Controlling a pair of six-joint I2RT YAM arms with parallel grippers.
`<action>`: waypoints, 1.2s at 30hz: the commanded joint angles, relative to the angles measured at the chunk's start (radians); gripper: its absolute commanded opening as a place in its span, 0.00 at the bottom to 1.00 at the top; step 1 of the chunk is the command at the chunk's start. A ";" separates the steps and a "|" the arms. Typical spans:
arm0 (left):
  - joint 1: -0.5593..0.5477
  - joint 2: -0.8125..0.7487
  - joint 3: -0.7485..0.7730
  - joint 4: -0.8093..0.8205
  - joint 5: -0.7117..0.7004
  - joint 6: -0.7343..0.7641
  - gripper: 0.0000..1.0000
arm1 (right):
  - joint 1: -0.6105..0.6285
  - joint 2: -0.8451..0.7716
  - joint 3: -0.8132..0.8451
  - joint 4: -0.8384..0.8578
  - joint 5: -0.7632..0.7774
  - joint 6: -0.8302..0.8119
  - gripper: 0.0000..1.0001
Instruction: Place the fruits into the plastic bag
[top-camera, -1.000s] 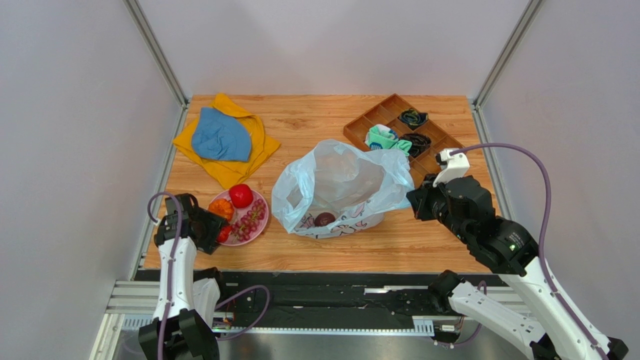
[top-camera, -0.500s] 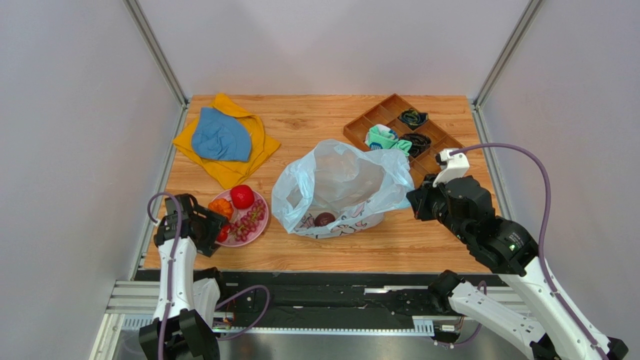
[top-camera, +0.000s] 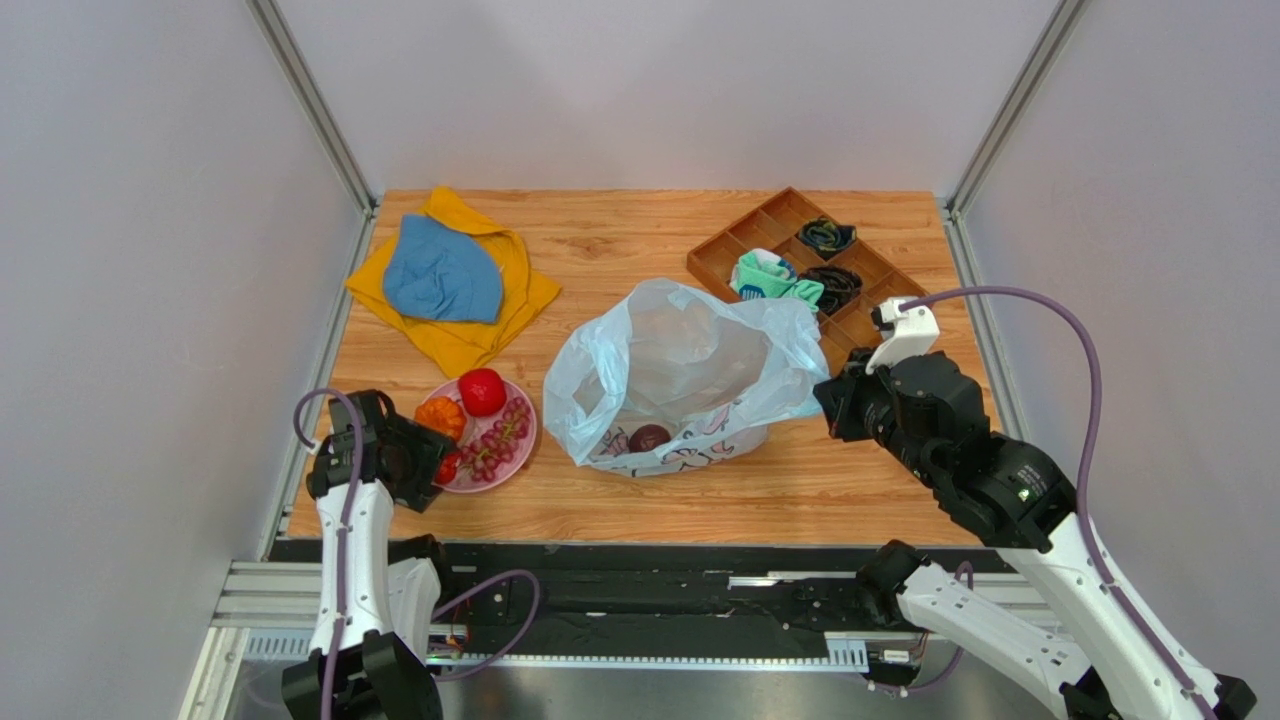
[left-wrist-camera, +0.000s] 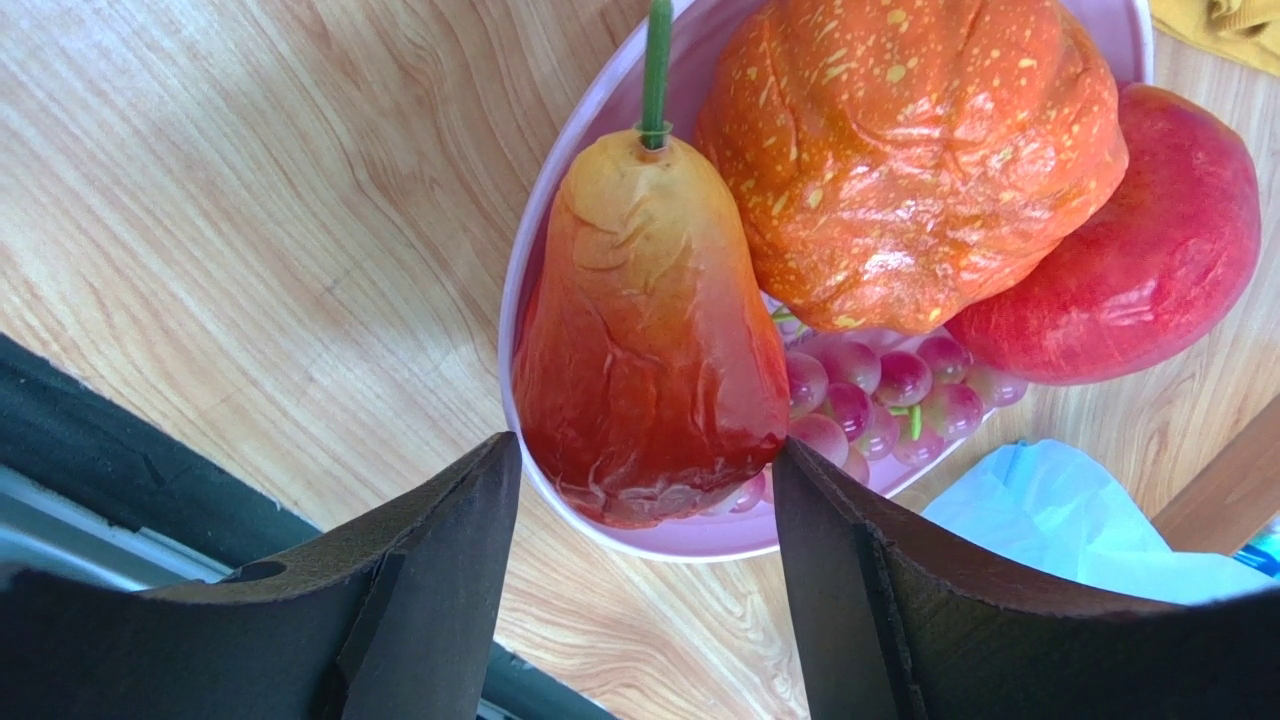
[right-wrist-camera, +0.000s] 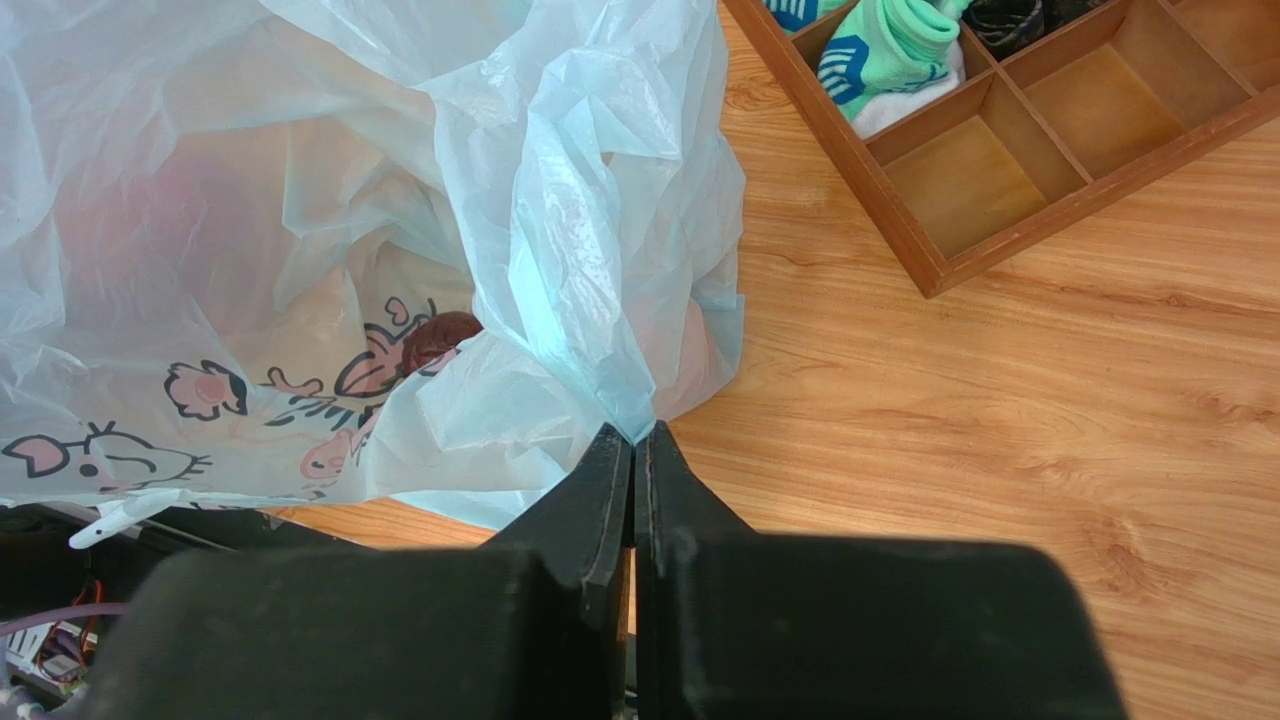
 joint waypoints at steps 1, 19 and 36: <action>0.010 -0.009 0.047 -0.023 0.013 -0.010 0.72 | 0.000 -0.005 -0.007 0.031 0.016 -0.007 0.00; 0.010 0.012 0.049 0.013 0.001 0.004 0.68 | 0.000 0.003 -0.010 0.035 0.017 -0.008 0.00; 0.010 0.005 0.038 0.019 -0.002 0.005 0.63 | 0.000 0.005 -0.013 0.041 0.016 -0.007 0.00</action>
